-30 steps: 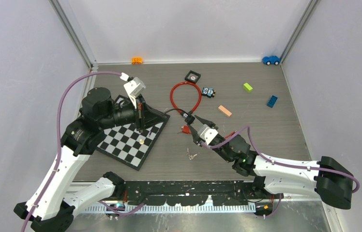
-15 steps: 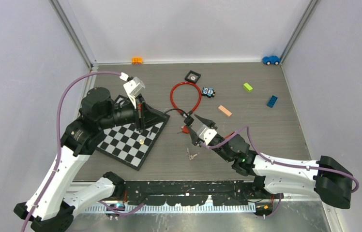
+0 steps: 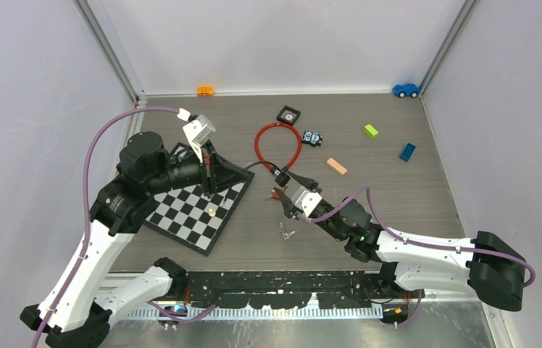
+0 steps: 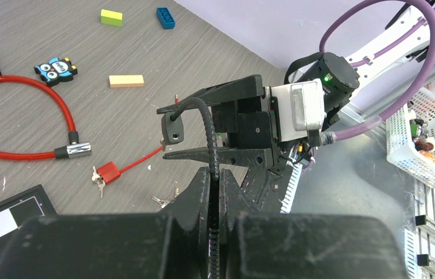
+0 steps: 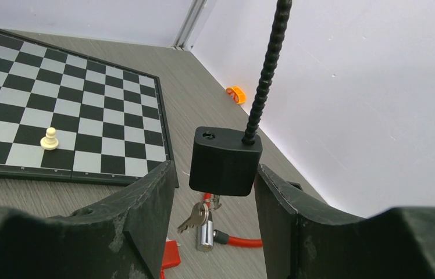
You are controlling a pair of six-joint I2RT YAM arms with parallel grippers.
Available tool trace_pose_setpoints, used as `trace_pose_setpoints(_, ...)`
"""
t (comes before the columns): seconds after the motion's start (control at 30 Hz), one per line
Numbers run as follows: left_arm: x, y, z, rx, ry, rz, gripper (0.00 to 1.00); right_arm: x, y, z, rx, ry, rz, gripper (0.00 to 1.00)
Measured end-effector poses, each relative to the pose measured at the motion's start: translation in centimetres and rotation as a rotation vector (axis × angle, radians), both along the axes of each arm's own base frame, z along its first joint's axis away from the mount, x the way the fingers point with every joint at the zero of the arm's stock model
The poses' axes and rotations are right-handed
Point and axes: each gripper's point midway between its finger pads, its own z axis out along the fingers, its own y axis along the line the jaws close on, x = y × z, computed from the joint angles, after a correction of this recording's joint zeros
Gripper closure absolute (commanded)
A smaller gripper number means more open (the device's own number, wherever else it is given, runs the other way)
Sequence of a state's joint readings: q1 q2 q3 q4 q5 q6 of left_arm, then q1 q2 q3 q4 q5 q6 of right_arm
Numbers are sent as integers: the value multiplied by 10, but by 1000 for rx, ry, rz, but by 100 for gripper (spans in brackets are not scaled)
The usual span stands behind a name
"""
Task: Lock with the key
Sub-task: Pick up the lock from the center of the board.
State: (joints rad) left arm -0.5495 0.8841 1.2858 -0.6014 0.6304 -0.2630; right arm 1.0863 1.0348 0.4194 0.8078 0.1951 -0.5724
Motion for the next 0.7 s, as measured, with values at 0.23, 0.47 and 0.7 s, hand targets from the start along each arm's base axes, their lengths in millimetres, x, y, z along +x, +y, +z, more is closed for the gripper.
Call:
trace_pose_setpoints(0.23, 0, 0, -1, 0, 0, 0, 100, 0, 1, 5, 9, -6, 6, 43)
trace_pose_setpoints(0.47, -1, 0, 0, -3, -3, -1, 100, 0, 2, 8, 14, -9, 7, 46)
trace_pose_setpoints(0.7, -1, 0, 0, -4, 0, -2, 100, 0, 2, 8, 14, -9, 7, 46)
